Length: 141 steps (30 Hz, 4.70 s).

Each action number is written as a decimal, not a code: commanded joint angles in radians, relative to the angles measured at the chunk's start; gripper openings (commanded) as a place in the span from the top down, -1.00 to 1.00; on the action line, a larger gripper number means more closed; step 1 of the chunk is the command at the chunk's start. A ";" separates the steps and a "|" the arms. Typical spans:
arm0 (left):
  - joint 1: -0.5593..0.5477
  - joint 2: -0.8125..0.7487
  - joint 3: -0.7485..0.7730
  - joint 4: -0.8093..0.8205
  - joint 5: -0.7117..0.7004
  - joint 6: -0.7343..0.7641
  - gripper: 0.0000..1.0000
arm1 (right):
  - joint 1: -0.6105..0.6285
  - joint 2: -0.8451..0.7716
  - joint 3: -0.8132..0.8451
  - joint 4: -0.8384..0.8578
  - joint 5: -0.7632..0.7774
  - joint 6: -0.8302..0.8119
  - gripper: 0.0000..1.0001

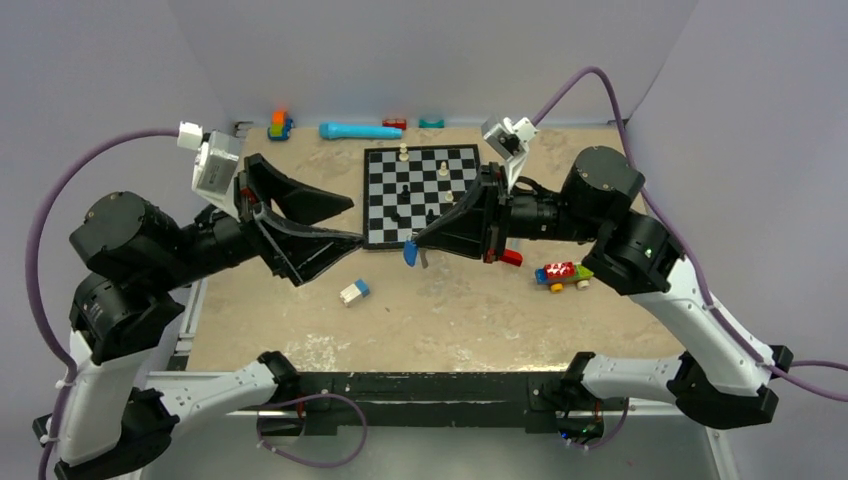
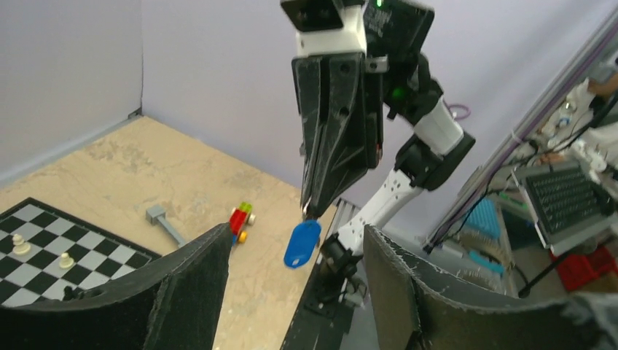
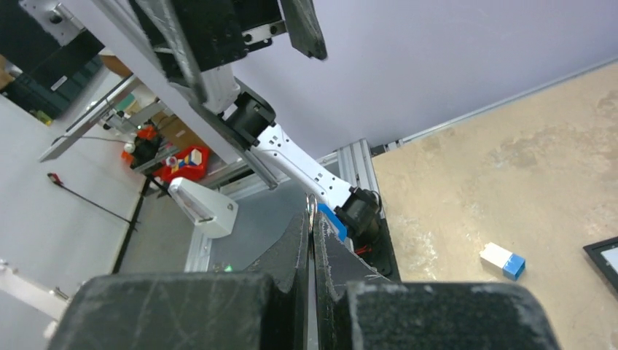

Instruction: Remove the keys from the keyring

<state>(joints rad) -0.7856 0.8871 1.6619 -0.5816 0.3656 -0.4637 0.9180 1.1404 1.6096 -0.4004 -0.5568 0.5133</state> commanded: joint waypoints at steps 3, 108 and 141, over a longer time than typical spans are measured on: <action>0.003 0.107 0.129 -0.281 0.148 0.145 -0.30 | 0.003 0.026 0.155 -0.177 -0.081 -0.137 1.00; 0.001 0.083 -0.053 0.040 0.082 -0.045 1.00 | 0.003 0.038 0.033 0.043 -0.025 -0.005 0.55; 0.000 -0.028 -0.228 0.231 -0.236 -0.222 1.00 | 0.003 0.044 0.007 0.128 -0.032 0.037 1.00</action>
<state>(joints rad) -0.7944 0.8719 1.4429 -0.4137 0.2707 -0.6563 0.9154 1.2045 1.6150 -0.3122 -0.5404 0.5320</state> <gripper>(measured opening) 0.012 0.012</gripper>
